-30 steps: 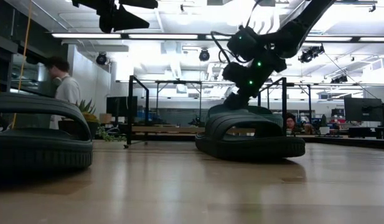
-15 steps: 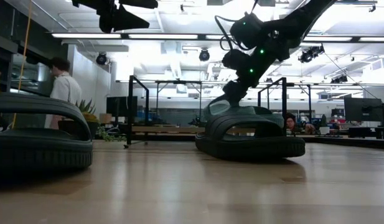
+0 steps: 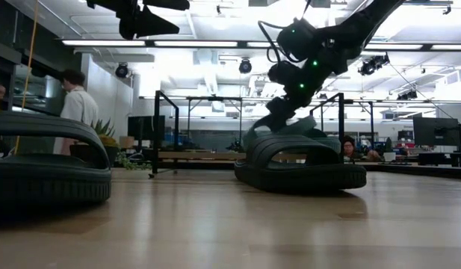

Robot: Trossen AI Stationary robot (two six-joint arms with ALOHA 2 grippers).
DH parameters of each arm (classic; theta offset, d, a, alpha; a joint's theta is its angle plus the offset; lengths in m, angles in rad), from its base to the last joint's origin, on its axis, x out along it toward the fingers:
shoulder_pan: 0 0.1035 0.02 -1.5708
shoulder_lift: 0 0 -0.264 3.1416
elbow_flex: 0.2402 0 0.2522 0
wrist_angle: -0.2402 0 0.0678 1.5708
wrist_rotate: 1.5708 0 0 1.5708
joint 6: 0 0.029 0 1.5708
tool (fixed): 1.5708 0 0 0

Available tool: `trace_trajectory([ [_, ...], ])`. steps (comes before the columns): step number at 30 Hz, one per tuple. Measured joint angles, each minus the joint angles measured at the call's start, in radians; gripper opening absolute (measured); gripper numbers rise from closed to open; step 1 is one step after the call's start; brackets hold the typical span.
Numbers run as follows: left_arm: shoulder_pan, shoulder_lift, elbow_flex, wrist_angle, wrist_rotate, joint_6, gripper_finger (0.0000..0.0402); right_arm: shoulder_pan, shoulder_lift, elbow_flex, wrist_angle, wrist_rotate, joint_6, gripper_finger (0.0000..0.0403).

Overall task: Pick and place slides into the shelf
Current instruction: Put the green slide on the shelf

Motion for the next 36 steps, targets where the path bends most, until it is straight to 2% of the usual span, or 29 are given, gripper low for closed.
trace_trajectory([
  [4, 0.0, 0.0, 0.0, 0.0, 0.0, 0.0, 0.0381, -0.004, 0.0, 0.0, -0.016, 0.007, 0.031, 0.0181],
  [7, 0.0, 0.0, 0.0, 0.001, 0.0, 0.0, 0.0381, -0.004, 0.0, 0.0, -0.02, -0.011, 0.07, 0.0155],
  [10, 0.0, 0.0, 0.0, 0.001, 0.0, 0.0, 0.0381, -0.002, 0.001, 0.0, -0.026, -0.023, 0.108, 0.0116],
  [15, 0.0, 0.0, 0.0, 0.002, 0.0, 0.0, 0.0381, -0.002, 0.001, 0.0, -0.037, -0.053, 0.167, 0.0027],
  [17, 0.0, 0.0, 0.0, 0.002, 0.0, 0.0, 0.0381, -0.002, 0.001, 0.0, -0.039, -0.079, 0.173, 0.0008],
  [22, 0.0, 0.0, 0.0, 0.002, 0.0, 0.0, 0.0381, -0.001, 0.002, -0.001, -0.059, -0.087, 0.21, 0.0017],
  [31, 0.0, 0.0, 0.0, 0.002, 0.0, 0.0, 0.0381, -0.002, 0.003, -0.002, -0.06, -0.066, 0.239, 0.0002],
  [36, 0.0, 0.0, 0.0, 0.004, 0.0, 0.0, 0.0381, -0.002, 0.061, -0.002, 0.021, -0.047, 0.306, 0.0001],
])
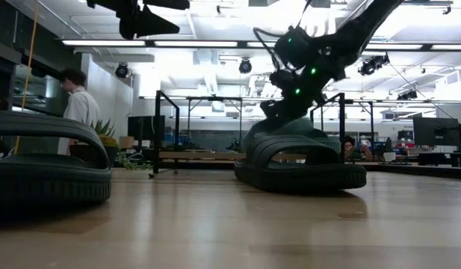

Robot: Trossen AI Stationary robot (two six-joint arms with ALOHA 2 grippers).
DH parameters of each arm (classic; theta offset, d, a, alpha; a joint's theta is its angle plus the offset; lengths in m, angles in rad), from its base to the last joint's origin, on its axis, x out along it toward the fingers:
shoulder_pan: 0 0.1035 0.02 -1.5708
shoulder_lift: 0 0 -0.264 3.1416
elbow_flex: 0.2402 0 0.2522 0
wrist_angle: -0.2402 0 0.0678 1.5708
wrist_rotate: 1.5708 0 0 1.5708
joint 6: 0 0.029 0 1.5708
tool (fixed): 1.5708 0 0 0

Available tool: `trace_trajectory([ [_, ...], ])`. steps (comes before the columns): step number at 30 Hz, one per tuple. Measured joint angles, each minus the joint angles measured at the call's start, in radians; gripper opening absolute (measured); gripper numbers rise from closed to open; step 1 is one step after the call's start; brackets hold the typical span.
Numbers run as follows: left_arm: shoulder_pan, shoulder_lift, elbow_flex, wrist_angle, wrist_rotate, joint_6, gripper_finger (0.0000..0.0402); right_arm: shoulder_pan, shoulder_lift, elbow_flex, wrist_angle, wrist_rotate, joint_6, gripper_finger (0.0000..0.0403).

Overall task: Pick and place slides into the shelf
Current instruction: Put the green slide on the shelf

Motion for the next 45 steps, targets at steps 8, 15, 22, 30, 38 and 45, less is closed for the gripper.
trace_trajectory([
  [8, 0.0, 0.0, 0.0, -0.001, 0.0, -0.002, 0.0381, 0.023, 0.148, 0.0, 0.152, 0.116, 0.065, 0.0001],
  [15, 0.0, 0.0, 0.0, -0.001, 0.0, 0.002, 0.0381, 0.084, 0.156, 0.007, 0.179, 0.226, 0.005, 0.0],
  [22, 0.0, 0.0, 0.0, -0.001, 0.0, 0.001, 0.0381, 0.109, 0.156, 0.019, 0.166, 0.202, -0.029, 0.0026],
  [30, 0.0, 0.0, 0.0, -0.001, 0.0, 0.001, 0.0381, 0.125, 0.156, 0.02, 0.075, 0.348, 0.007, 0.0045],
  [38, 0.0, 0.0, 0.0, -0.001, 0.0, 0.0, 0.0381, 0.125, 0.155, 0.02, 0.056, 0.347, 0.006, 0.0046],
  [45, 0.0, 0.0, 0.0, -0.001, 0.0, 0.0, 0.0381, 0.125, 0.154, 0.021, 0.017, 0.379, 0.005, 0.0047],
])
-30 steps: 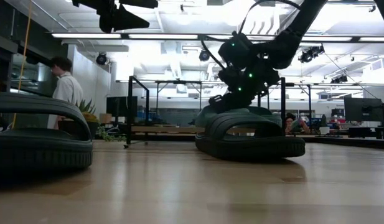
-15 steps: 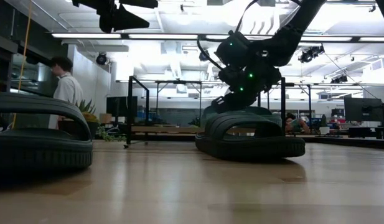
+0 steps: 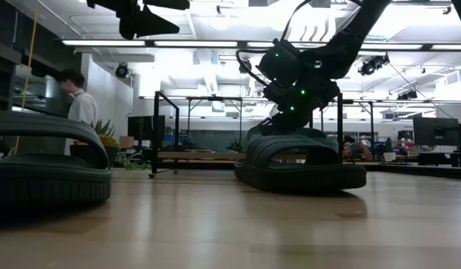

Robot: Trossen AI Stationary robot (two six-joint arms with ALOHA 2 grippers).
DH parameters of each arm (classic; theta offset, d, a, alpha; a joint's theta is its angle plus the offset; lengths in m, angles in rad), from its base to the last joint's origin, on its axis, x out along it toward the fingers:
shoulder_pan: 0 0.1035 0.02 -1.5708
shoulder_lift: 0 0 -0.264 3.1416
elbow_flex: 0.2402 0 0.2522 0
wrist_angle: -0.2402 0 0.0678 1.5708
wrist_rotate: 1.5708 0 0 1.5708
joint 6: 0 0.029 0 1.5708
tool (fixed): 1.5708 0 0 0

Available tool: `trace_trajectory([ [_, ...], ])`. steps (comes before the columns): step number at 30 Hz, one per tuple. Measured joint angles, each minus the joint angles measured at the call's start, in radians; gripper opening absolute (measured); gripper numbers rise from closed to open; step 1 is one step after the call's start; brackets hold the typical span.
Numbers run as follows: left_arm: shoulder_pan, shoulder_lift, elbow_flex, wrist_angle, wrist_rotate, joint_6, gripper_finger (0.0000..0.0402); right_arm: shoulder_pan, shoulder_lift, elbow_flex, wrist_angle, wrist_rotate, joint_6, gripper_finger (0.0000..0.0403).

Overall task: Pick and place slides into the shelf
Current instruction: Put the green slide on the shelf

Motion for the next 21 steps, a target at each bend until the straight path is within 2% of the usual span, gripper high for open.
trace_trajectory([
  [12, 0.0, 0.0, 0.0, 0.0, 0.0, 0.0, 0.0381, 0.001, -0.008, 0.002, -0.059, 0.052, 0.03, 0.0047],
  [21, 0.0, 0.0, 0.0, 0.0, 0.0, -0.001, 0.0381, -0.001, -0.069, 0.0, -0.133, 0.07, 0.027, 0.0047],
])
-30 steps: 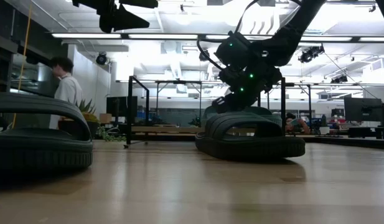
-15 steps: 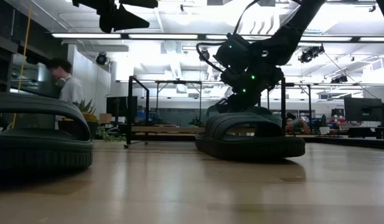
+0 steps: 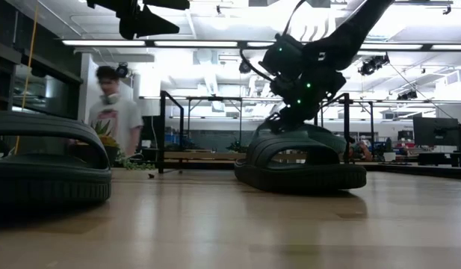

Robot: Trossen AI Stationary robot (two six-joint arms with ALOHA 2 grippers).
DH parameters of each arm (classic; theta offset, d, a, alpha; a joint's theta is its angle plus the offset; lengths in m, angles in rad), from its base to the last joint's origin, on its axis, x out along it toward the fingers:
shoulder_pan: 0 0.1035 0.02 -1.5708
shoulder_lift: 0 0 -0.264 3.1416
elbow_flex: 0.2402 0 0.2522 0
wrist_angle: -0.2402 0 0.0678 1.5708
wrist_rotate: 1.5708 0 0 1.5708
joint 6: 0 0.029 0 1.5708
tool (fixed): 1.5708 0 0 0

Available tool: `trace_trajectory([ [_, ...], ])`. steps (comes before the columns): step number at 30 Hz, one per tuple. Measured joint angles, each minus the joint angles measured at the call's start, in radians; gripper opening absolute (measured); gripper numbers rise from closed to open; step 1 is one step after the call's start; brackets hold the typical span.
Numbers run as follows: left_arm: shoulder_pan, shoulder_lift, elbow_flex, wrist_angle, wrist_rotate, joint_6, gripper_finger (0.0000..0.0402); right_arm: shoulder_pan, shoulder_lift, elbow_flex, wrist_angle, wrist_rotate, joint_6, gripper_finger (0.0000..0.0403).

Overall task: Pick and place slides into the shelf
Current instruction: Put the green slide on the shelf

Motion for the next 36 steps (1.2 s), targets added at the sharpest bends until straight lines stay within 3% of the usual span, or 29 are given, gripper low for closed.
trace_trajectory([
  [12, 0.0, 0.0, 0.0, 0.0, 0.0, -0.002, 0.0381, -0.034, -0.008, 0.0, -0.004, -0.113, 0.003, 0.0054],
  [27, 0.0, 0.0, 0.0, 0.0, 0.0, -0.001, 0.0381, -0.05, -0.008, 0.0, -0.032, -0.102, -0.05, 0.0197],
  [36, 0.0, 0.0, 0.0, 0.0, 0.0, 0.0, 0.0381, 0.01, -0.008, 0.0, -0.05, -0.042, -0.075, 0.0227],
])
